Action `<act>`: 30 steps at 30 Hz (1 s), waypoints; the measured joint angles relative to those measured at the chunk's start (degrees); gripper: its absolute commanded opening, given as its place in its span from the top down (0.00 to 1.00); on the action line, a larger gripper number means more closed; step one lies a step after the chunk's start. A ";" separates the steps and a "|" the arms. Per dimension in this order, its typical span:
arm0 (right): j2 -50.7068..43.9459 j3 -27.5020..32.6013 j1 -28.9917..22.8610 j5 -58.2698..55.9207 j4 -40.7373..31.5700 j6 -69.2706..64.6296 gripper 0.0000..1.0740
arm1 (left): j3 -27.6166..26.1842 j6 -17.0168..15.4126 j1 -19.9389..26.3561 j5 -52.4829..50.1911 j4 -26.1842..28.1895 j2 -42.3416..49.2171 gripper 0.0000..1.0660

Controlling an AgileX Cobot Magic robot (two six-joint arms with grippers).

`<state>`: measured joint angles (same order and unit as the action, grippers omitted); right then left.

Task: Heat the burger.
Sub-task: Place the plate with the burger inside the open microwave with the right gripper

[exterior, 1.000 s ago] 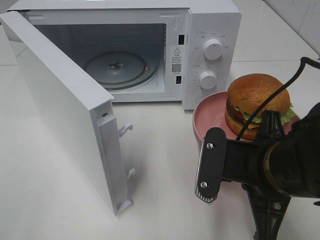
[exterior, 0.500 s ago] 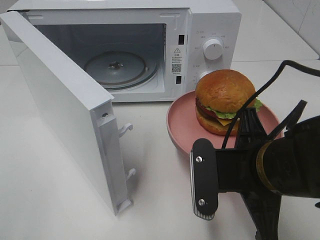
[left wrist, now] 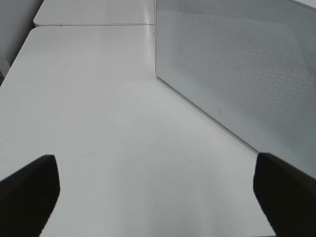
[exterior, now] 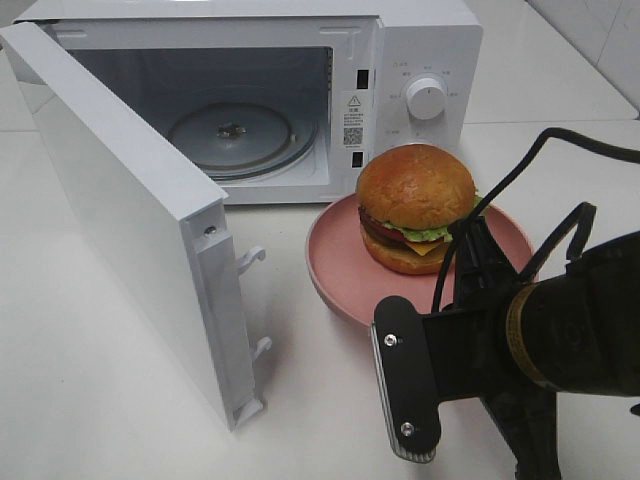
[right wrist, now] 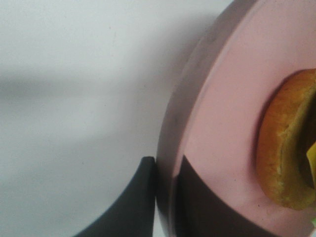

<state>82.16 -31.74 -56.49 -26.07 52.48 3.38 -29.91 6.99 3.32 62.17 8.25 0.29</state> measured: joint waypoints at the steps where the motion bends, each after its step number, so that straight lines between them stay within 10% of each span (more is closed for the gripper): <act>1: 0.00 0.00 0.00 1.15 -0.06 1.32 0.96 | 0.00 0.00 0.00 0.00 0.00 0.00 0.06; 30: 0.00 0.06 11.57 11.40 -20.51 44.29 0.96 | 0.00 0.00 0.00 0.00 0.00 0.00 0.06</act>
<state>82.16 -31.68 -44.92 -14.67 31.97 47.67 -29.91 6.99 3.32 62.17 8.25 0.29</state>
